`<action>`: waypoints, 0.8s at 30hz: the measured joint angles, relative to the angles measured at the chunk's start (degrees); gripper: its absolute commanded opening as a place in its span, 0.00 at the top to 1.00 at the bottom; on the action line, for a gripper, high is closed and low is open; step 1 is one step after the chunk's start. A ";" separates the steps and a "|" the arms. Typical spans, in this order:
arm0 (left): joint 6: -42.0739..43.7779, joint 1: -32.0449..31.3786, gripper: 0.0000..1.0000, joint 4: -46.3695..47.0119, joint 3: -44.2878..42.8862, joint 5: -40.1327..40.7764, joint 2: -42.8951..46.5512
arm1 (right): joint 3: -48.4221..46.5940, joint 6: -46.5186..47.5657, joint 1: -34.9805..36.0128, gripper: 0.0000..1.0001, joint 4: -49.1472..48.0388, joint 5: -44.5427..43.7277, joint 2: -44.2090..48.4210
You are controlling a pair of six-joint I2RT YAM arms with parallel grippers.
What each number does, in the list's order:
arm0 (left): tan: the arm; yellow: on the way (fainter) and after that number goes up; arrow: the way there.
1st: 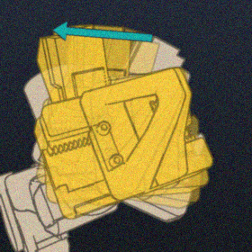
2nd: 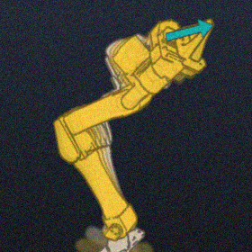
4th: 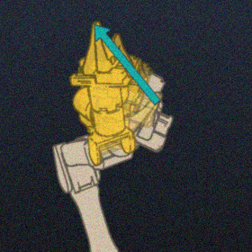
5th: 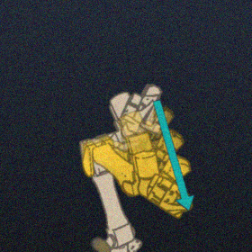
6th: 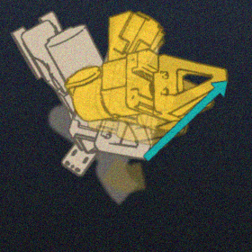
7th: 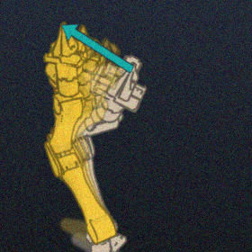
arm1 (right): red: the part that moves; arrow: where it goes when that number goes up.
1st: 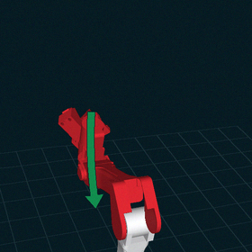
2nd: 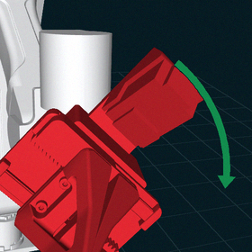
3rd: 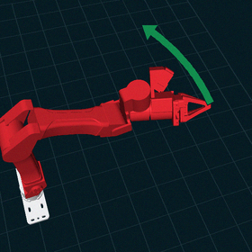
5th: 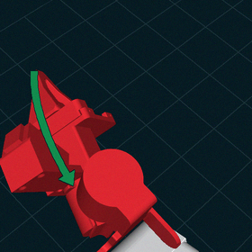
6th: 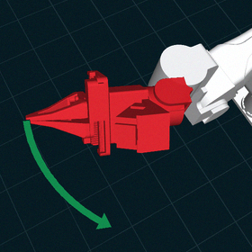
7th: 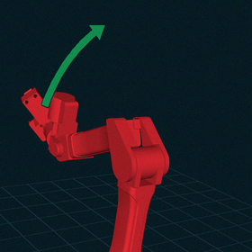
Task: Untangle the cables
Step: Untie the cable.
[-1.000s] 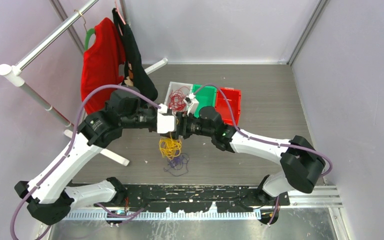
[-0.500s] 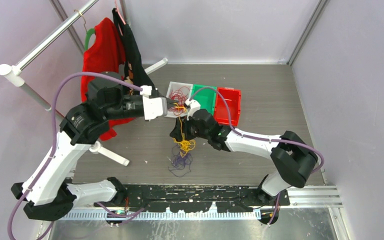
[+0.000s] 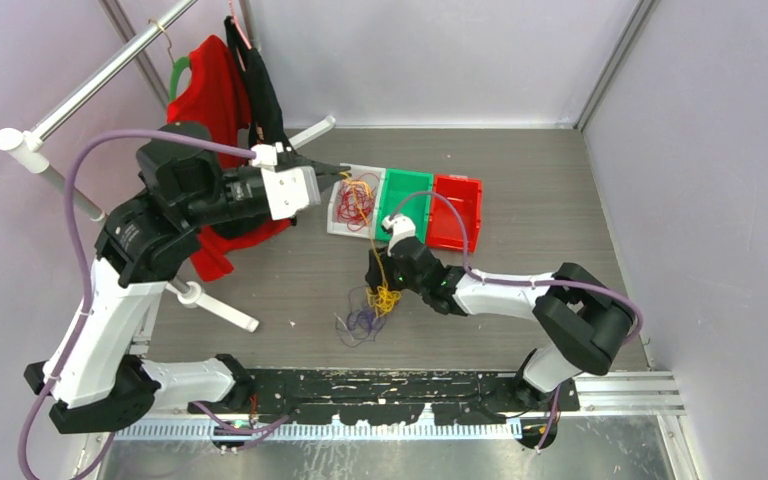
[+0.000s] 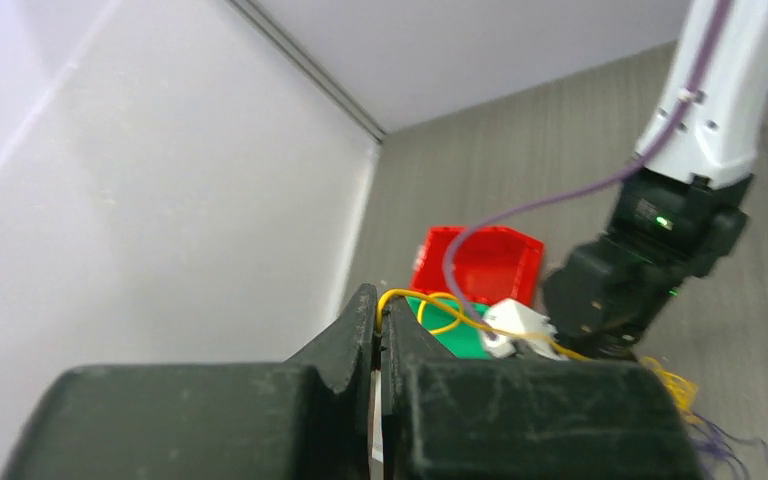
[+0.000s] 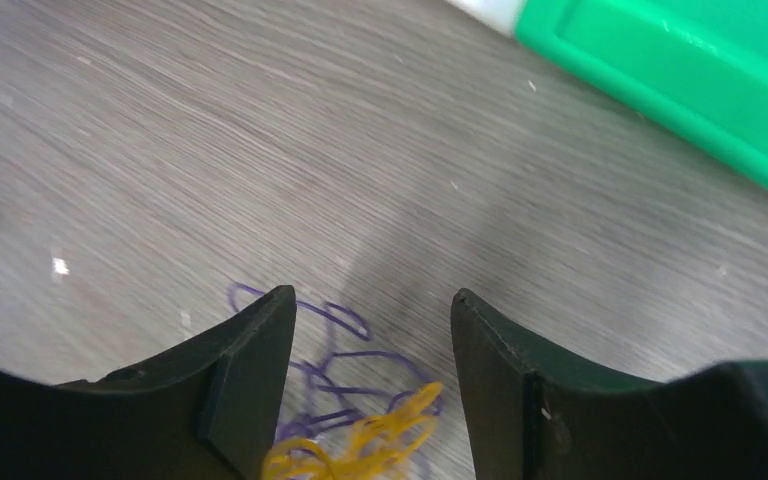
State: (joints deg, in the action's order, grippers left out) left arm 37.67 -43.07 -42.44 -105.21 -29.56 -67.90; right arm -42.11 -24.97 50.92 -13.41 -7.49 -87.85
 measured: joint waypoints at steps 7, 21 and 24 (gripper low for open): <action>0.09 0.00 1.00 5.90 -7.65 5.84 -1.51 | 5.38 0.87 0.00 0.34 -0.11 -4.11 -0.81; -1.40 0.00 1.00 15.39 -7.43 12.39 -0.11 | 5.60 3.80 -0.04 0.24 1.18 -4.79 10.08; -1.44 0.00 1.00 14.36 -5.29 11.78 0.11 | 5.60 6.40 -0.04 0.22 -1.33 -0.28 17.66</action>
State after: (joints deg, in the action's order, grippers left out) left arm 36.23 -43.07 -28.08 -110.50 -17.78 -67.79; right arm -36.51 -18.57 50.87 -14.74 -7.77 -70.19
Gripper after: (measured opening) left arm 0.010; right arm 0.766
